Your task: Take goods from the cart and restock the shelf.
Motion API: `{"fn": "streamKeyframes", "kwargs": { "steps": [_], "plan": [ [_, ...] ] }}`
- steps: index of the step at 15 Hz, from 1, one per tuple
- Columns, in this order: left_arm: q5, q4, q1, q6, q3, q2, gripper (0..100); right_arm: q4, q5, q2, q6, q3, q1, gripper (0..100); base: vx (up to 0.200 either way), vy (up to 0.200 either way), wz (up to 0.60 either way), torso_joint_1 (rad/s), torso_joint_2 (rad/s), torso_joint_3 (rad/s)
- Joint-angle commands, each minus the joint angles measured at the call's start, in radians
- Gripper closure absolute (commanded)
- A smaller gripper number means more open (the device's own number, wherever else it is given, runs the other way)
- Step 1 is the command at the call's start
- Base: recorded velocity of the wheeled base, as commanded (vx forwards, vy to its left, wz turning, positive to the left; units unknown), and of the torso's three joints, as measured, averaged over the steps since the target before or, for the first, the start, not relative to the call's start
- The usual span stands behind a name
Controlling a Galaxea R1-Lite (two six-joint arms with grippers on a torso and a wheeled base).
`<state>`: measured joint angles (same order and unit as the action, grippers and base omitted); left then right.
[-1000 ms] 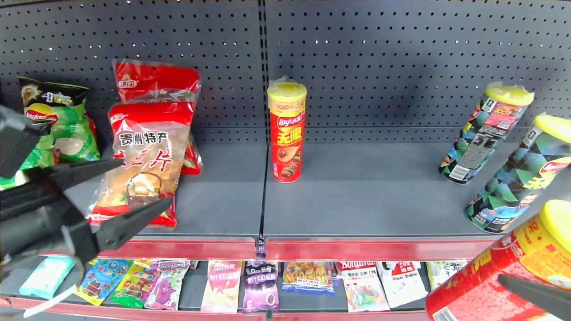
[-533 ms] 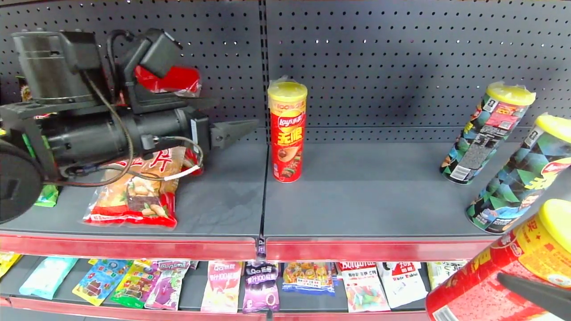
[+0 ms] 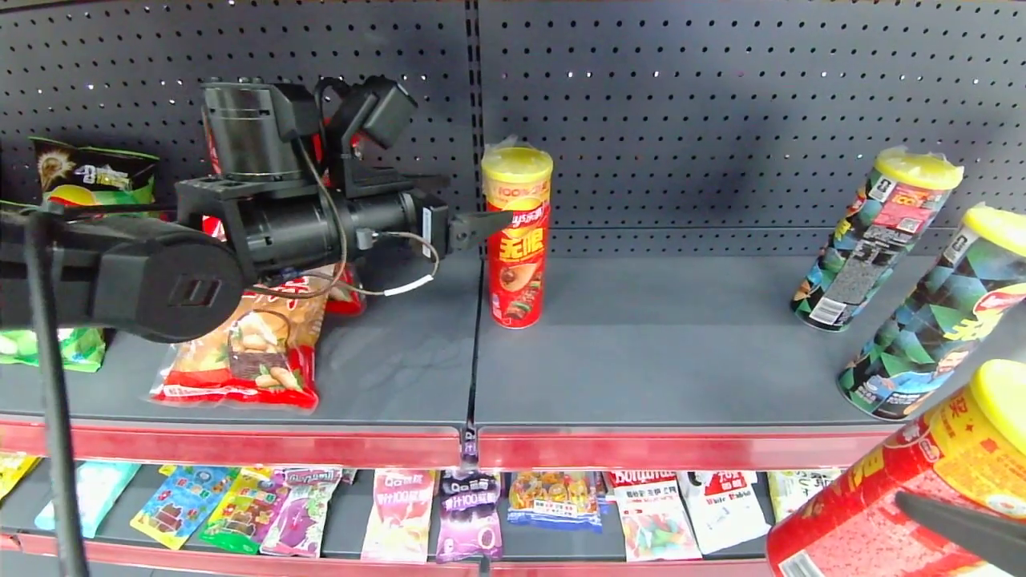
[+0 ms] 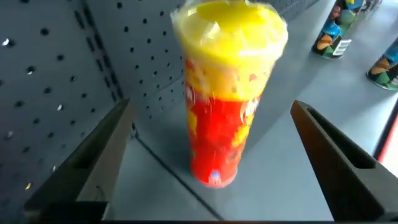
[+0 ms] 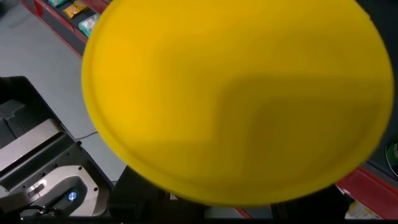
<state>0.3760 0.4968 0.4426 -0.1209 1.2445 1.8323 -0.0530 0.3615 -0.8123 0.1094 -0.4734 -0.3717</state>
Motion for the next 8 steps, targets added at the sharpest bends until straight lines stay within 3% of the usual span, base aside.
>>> {"fn": "streamKeyframes", "kwargs": {
  "steps": [1, 8],
  "plan": [
    [0.001, -0.001, 0.013, 0.0, 0.039, 0.059, 0, 0.001, 0.001, 0.002, 0.0, 0.002, 0.0, 100, 0.0, 0.0, 0.0, 0.0, 0.0, 0.0],
    [0.004, -0.024, 0.015, -0.002, 0.138, 0.148, 0, 0.001, -0.001, 0.012, 0.0, 0.009, 0.0, 100, 0.0, 0.0, 0.0, 0.0, 0.0, 0.0]
  ]
}}
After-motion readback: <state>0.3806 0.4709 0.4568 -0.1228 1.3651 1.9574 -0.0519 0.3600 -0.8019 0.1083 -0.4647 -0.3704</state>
